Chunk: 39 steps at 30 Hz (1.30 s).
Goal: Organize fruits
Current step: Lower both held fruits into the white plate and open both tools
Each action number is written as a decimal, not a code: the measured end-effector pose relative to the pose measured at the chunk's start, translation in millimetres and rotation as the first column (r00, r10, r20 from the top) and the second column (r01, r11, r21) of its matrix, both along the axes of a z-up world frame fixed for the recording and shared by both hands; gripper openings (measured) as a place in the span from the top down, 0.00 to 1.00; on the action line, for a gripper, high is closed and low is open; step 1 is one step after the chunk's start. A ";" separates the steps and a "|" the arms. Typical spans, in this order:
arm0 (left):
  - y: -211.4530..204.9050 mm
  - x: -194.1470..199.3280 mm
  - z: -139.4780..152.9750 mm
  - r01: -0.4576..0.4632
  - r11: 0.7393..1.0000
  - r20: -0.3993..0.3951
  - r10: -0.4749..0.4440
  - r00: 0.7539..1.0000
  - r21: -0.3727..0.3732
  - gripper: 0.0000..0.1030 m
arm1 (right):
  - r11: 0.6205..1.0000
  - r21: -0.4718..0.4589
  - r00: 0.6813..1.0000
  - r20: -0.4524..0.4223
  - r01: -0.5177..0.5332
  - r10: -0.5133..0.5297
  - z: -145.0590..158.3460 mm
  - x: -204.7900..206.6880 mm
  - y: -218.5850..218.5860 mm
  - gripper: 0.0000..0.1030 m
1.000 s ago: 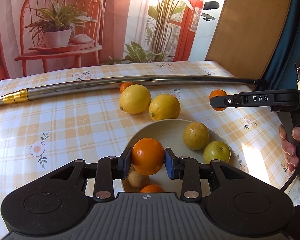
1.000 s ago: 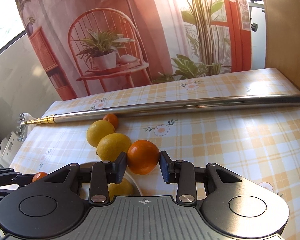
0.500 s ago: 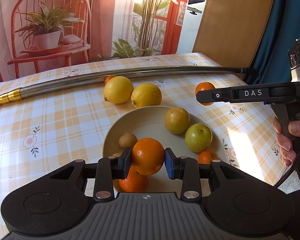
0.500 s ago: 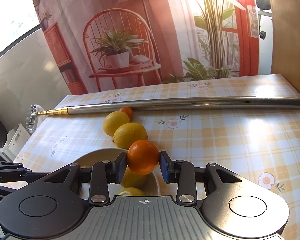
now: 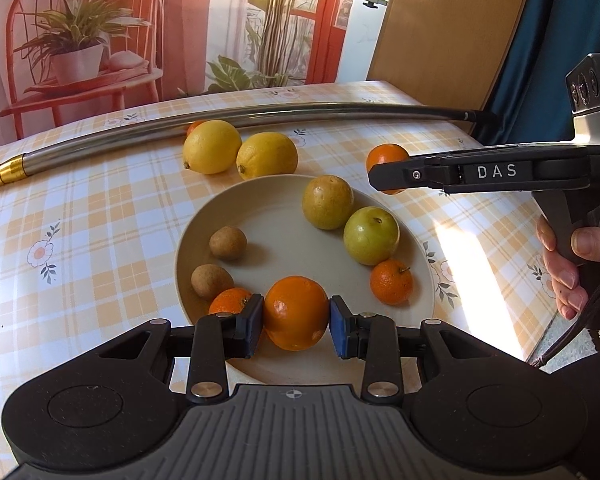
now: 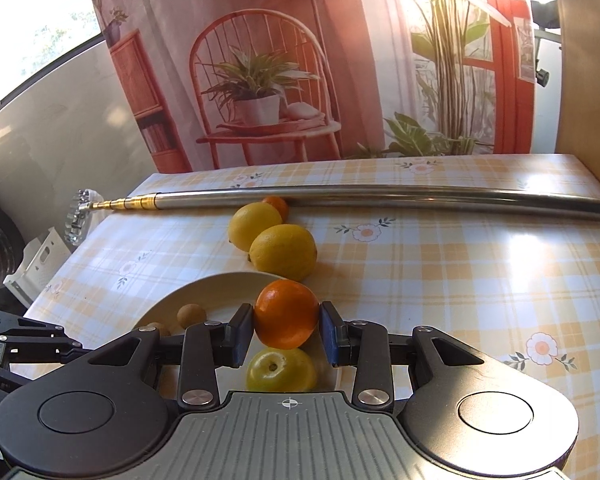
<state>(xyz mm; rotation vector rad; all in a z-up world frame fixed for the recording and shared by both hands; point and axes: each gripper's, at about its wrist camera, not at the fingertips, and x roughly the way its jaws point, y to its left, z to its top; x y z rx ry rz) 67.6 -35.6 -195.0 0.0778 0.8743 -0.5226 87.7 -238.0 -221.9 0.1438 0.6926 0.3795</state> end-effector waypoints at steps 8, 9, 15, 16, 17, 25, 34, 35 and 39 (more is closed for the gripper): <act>2.3 -4.0 -1.2 -0.002 1.000 -0.017 0.002 1.000 -0.020 0.64 | 0.997 -0.027 0.998 -0.001 -0.067 0.067 2.1 -12.3 13.9 0.68; 2.4 -4.7 -1.3 -0.002 1.000 -0.019 0.002 1.000 -0.021 0.64 | 0.997 -0.031 0.997 -0.002 -0.073 0.073 2.3 -14.4 16.0 0.68; 2.7 -10.5 -2.5 -0.003 1.000 -0.024 0.002 1.000 -0.026 0.64 | 0.994 -0.043 0.995 -0.009 -0.102 0.102 1.0 -26.1 23.3 0.68; 2.7 -11.8 -2.2 -0.001 1.000 -0.023 0.001 1.000 -0.029 0.64 | 0.993 -0.045 0.994 -0.010 -0.106 0.106 0.8 -28.3 24.1 0.68; 2.5 -13.1 -2.0 0.000 1.000 -0.021 -0.001 1.000 -0.030 0.64 | 0.993 -0.046 0.994 -0.011 -0.111 0.110 0.4 -31.3 25.3 0.68; 2.8 -17.5 -6.6 -0.014 1.000 -0.015 0.014 1.000 -0.005 0.64 | 0.988 -0.066 0.989 -0.040 -0.143 0.140 -6.4 -45.8 32.6 0.68; 4.3 -18.6 -10.4 -0.024 1.000 -0.001 0.024 1.000 0.017 0.64 | 0.978 -0.096 0.979 -0.100 -0.187 0.178 -17.3 -53.0 45.3 0.68; 5.0 -18.8 -10.5 -0.027 1.000 -0.002 0.027 1.000 0.014 0.64 | 0.976 -0.100 0.978 -0.107 -0.191 0.181 -18.9 -53.4 46.5 0.68; 5.3 -18.7 -11.8 -0.031 0.999 -0.002 0.031 1.000 0.009 0.64 | 0.973 -0.102 0.973 -0.121 -0.209 0.196 -22.9 -53.9 49.5 0.68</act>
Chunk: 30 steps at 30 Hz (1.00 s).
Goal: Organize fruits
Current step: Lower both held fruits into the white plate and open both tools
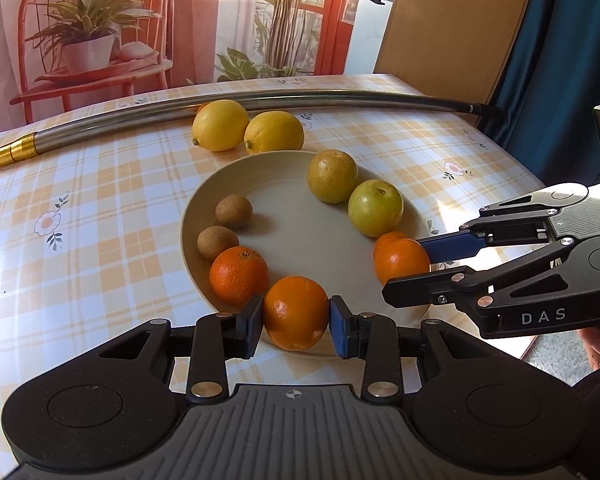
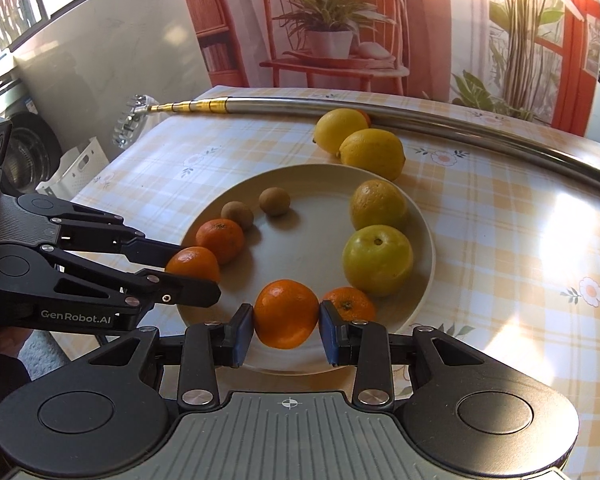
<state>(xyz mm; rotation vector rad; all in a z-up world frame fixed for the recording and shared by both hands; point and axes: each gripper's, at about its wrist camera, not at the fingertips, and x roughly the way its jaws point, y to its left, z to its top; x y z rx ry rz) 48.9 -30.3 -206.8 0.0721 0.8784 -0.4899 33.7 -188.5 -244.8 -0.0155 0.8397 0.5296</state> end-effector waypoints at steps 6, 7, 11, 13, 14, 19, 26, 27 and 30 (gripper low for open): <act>-1.8 -0.7 -0.6 -0.005 1.000 0.007 0.005 1.000 0.012 0.64 | 1.000 -0.014 1.000 0.005 -0.013 0.013 1.2 -0.9 3.0 0.68; -1.4 -1.1 -0.2 -0.007 1.000 0.009 0.007 1.000 0.011 0.64 | 1.000 -0.012 1.000 0.005 -0.015 0.015 1.3 -1.3 3.2 0.68; -0.4 -1.5 -0.3 -0.014 1.000 0.010 0.014 1.000 0.005 0.64 | 0.999 -0.017 0.999 0.006 -0.032 0.032 1.4 -2.4 6.3 0.68; -0.7 -1.6 -0.3 -0.013 1.000 0.010 0.013 1.000 0.005 0.64 | 0.999 -0.020 0.999 0.005 -0.044 0.045 0.6 -2.4 8.9 0.68; -0.8 -1.8 -0.4 -0.012 1.000 0.010 0.012 1.000 0.005 0.64 | 0.999 -0.019 0.999 0.003 -0.050 0.050 0.3 -2.4 9.7 0.68; -2.1 -2.2 -2.0 -0.006 1.000 0.005 0.006 1.000 0.008 0.64 | 0.999 -0.006 0.999 -0.034 -0.035 0.035 -6.9 1.8 8.8 0.68; -4.5 -2.5 -4.1 0.006 1.000 0.004 -0.006 1.000 0.014 0.65 | 1.000 -0.002 0.998 -0.064 -0.007 0.006 -16.5 6.0 5.0 0.68; -4.6 -2.6 -4.2 0.006 1.000 0.004 -0.006 1.000 0.013 0.65 | 1.000 -0.003 0.998 -0.064 -0.007 0.007 -16.9 6.0 4.9 0.68; -4.5 -2.3 -4.4 0.006 1.000 0.004 -0.007 1.000 0.013 0.65 | 1.000 -0.002 0.998 -0.069 -0.008 0.008 -17.7 6.8 4.7 0.68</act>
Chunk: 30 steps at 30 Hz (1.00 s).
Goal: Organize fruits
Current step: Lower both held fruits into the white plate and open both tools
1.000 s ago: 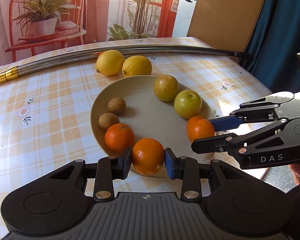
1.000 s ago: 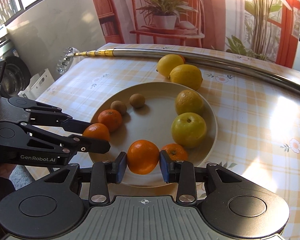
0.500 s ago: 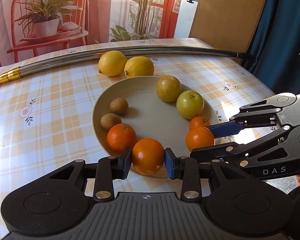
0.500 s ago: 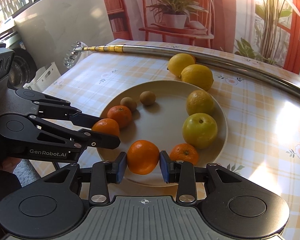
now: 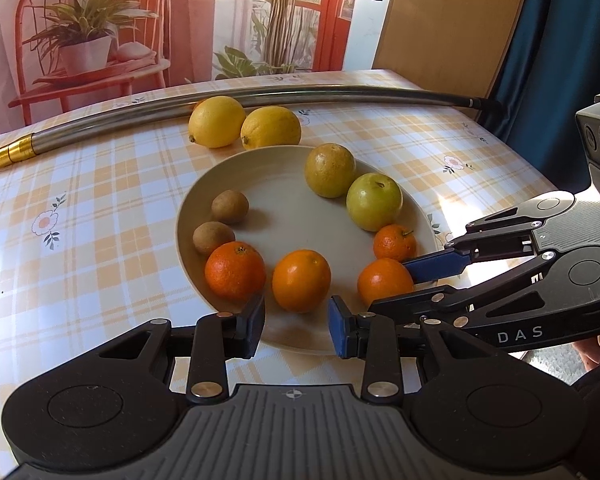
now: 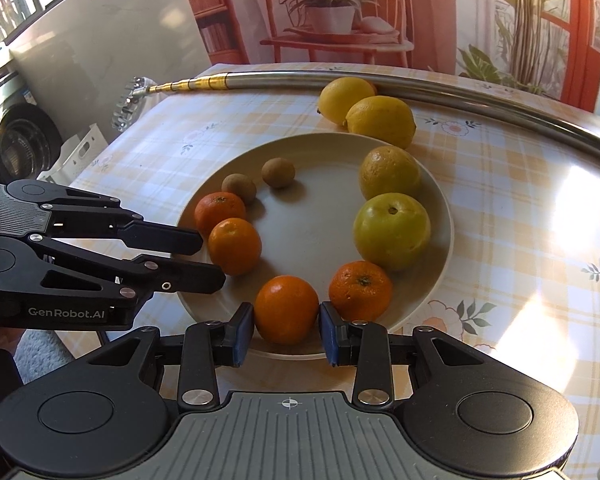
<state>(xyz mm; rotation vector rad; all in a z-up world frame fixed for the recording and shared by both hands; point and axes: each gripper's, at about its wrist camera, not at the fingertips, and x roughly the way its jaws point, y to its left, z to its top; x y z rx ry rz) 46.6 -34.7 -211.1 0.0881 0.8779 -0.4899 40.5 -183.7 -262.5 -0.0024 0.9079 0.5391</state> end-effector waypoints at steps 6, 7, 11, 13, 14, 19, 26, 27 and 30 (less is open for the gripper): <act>-0.3 -1.1 -0.2 0.000 1.000 0.004 0.000 1.000 0.001 0.65 | 1.000 -0.007 1.000 0.004 -0.007 0.007 0.4 -0.2 2.1 0.67; -0.6 -1.7 -0.1 0.001 1.000 0.006 -0.001 1.000 0.002 0.65 | 1.000 -0.008 1.000 0.005 -0.009 0.009 0.7 -0.2 2.4 0.67; -0.1 -5.1 1.7 -0.002 1.000 0.026 0.002 1.000 0.001 0.65 | 1.000 -0.013 1.000 0.018 -0.017 0.018 2.2 -1.7 4.1 0.67; 1.2 -6.1 3.6 -0.010 1.000 0.038 0.010 0.999 -0.002 0.65 | 1.000 -0.022 0.999 0.030 -0.018 0.019 3.8 -3.0 5.2 0.67; 2.0 -7.0 4.9 -0.017 1.000 0.046 0.017 0.999 -0.004 0.65 | 1.000 -0.026 0.999 0.039 -0.017 0.018 4.9 -3.8 5.5 0.66; 5.7 -10.0 9.7 -0.046 0.999 0.072 0.047 0.996 -0.021 0.65 | 1.000 -0.029 0.996 0.083 -0.011 0.014 11.8 -6.6 4.9 0.66; 8.7 -11.7 13.2 -0.078 0.996 0.093 0.081 0.992 -0.032 0.65 | 1.000 -0.017 0.988 0.151 0.020 -0.017 21.0 -8.4 0.5 0.61; 9.3 -11.8 13.5 -0.082 0.996 0.095 0.084 0.992 -0.034 0.65 | 1.000 -0.012 0.987 0.158 0.024 -0.022 22.0 -8.9 -0.3 0.61; 10.9 -12.3 14.2 -0.092 0.995 0.100 0.095 0.990 -0.038 0.65 | 0.999 -0.005 0.983 0.179 0.037 -0.035 25.4 -9.2 -2.8 0.61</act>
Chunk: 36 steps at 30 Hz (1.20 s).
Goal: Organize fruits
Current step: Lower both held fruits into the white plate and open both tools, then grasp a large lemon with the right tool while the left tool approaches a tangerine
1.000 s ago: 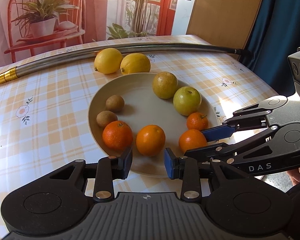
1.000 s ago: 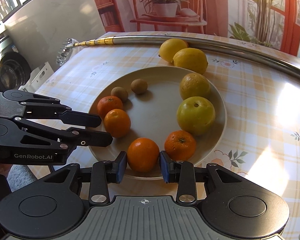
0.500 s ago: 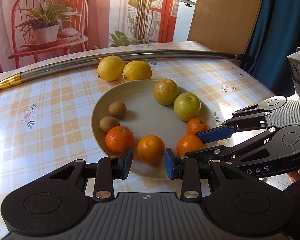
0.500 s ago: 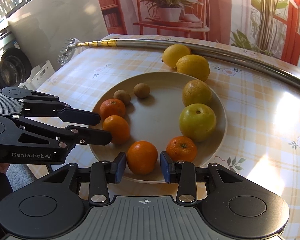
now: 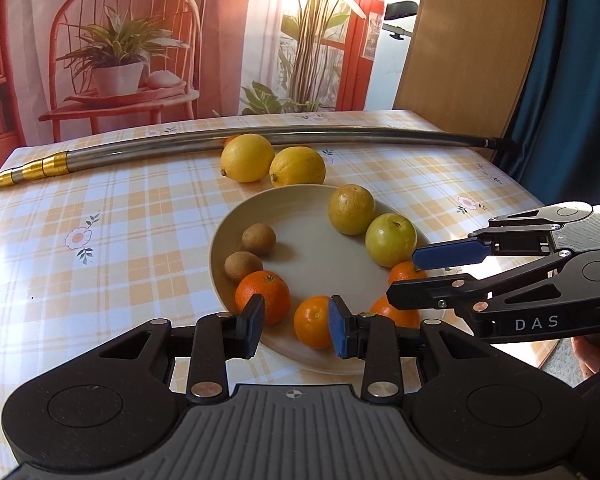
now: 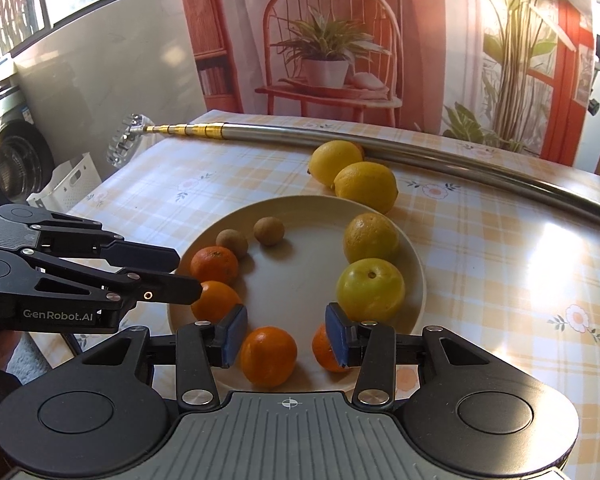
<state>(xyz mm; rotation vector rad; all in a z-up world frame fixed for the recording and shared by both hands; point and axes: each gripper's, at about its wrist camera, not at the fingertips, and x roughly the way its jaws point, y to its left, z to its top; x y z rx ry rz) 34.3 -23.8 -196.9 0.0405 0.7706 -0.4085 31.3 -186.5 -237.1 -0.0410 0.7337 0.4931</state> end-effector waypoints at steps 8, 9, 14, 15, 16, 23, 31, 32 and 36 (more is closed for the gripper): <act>12.6 6.9 7.6 -0.048 0.999 0.016 0.048 0.999 -0.001 0.65 | 0.999 0.005 0.998 0.050 0.048 -0.048 10.1 6.6 -13.1 0.61; 15.7 9.2 10.1 -0.057 0.998 0.015 0.057 0.998 -0.004 0.65 | 0.998 0.005 0.997 0.055 0.056 -0.056 11.9 8.3 -15.7 0.61; 31.3 23.3 20.5 -0.094 0.995 0.030 0.094 0.995 -0.016 0.65 | 0.995 0.007 0.991 0.090 0.098 -0.099 22.0 22.3 -28.4 0.61; 34.1 26.6 22.8 -0.101 0.995 0.035 0.102 0.994 -0.016 0.65 | 0.994 0.006 0.990 0.098 0.106 -0.106 24.0 25.2 -30.4 0.61; 36.4 29.1 24.7 -0.108 0.994 0.038 0.108 0.993 -0.016 0.65 | 0.994 0.004 0.988 0.107 0.114 -0.113 26.2 28.9 -32.0 0.61; 50.7 50.7 44.0 -0.148 0.989 0.067 0.148 0.987 -0.015 0.65 | 0.990 0.008 0.978 0.152 0.142 -0.142 38.8 51.0 -39.5 0.61; 52.9 68.0 58.6 -0.154 0.988 0.090 0.155 0.984 -0.015 0.65 | 0.989 0.018 0.976 0.158 0.146 -0.147 43.8 68.8 -40.4 0.61; 52.4 69.4 58.8 -0.152 0.988 0.088 0.153 0.984 -0.015 0.65 | 0.989 0.019 0.977 0.156 0.145 -0.146 43.5 70.8 -40.2 0.61; 51.2 76.5 57.0 -0.142 0.990 0.081 0.142 0.987 -0.007 0.65 | 0.990 0.015 0.979 0.147 0.140 -0.140 42.6 78.3 -36.6 0.61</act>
